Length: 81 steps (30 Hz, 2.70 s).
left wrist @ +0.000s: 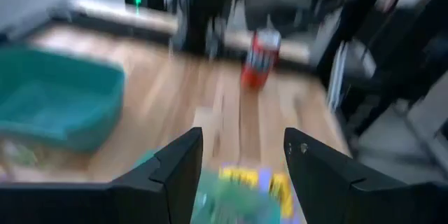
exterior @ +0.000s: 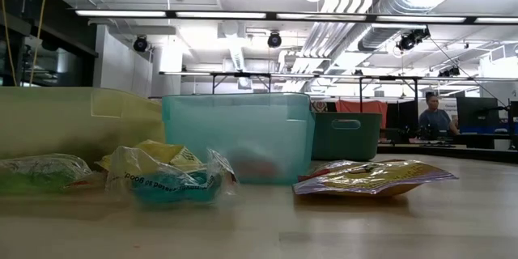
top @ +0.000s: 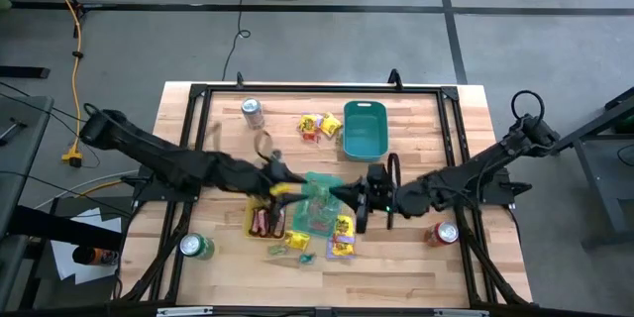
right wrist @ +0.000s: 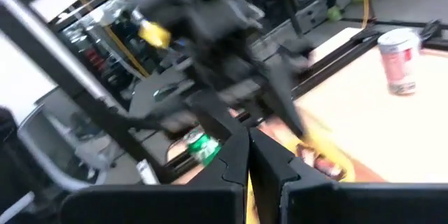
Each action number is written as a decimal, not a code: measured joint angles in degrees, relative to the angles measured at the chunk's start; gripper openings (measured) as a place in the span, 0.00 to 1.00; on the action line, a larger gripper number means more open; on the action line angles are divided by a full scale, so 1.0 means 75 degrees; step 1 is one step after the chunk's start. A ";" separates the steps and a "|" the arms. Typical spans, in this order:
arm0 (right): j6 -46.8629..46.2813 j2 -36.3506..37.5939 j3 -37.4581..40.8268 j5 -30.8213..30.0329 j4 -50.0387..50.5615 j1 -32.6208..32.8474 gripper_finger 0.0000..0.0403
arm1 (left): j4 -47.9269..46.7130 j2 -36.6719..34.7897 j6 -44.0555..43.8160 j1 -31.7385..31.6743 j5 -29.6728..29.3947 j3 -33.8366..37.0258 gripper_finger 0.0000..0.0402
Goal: Sort candy
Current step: Put the red gummy into the light blue bin
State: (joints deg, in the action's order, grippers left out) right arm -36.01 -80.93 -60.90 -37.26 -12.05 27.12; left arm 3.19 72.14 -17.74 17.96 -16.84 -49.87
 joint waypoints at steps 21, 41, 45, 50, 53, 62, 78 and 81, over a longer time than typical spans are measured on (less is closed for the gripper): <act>0.1927 -0.0065 -0.0070 0.5979 0.0080 -0.5126 0.02 | 0.0152 -0.2625 0.0058 -0.0709 -0.1126 -0.0002 0.47; 0.2790 -0.3630 -0.3433 0.4693 0.4388 -0.5383 0.08 | 0.0142 -0.2684 0.0181 -0.0706 -0.0993 -0.0003 0.47; 0.2812 -0.4525 -0.4583 0.4052 0.5842 -0.5389 0.18 | 0.0113 -0.2720 0.0181 -0.0706 -0.0825 -0.0001 0.47; 0.2218 -0.5330 -0.5253 0.4229 0.6619 -0.5387 0.33 | 0.0057 -0.2736 0.0181 -0.0706 -0.0778 -0.0003 0.47; 0.1265 -0.5711 -0.5382 0.4240 0.6809 -0.5452 0.41 | 0.0024 -0.2759 0.0178 -0.0706 -0.0778 -0.0003 0.47; 0.0505 -0.6236 -0.5386 0.4162 0.6792 -0.5669 0.48 | -0.0091 -0.2769 0.0178 -0.0706 -0.0770 -0.0003 0.47; 0.1035 -0.6365 -0.5313 0.3806 0.6934 -0.5698 0.47 | -0.0268 -0.2769 0.0173 -0.0703 -0.0773 -0.0003 0.47; 0.1056 -0.6489 -0.5313 0.3795 0.6917 -0.5698 0.47 | -0.0275 -0.2769 0.0170 -0.0703 -0.0776 -0.0003 0.47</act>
State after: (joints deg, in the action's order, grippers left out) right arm -28.09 -129.59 -100.75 -8.79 39.83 -15.62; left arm 1.13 51.37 -16.47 12.69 -22.65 -49.89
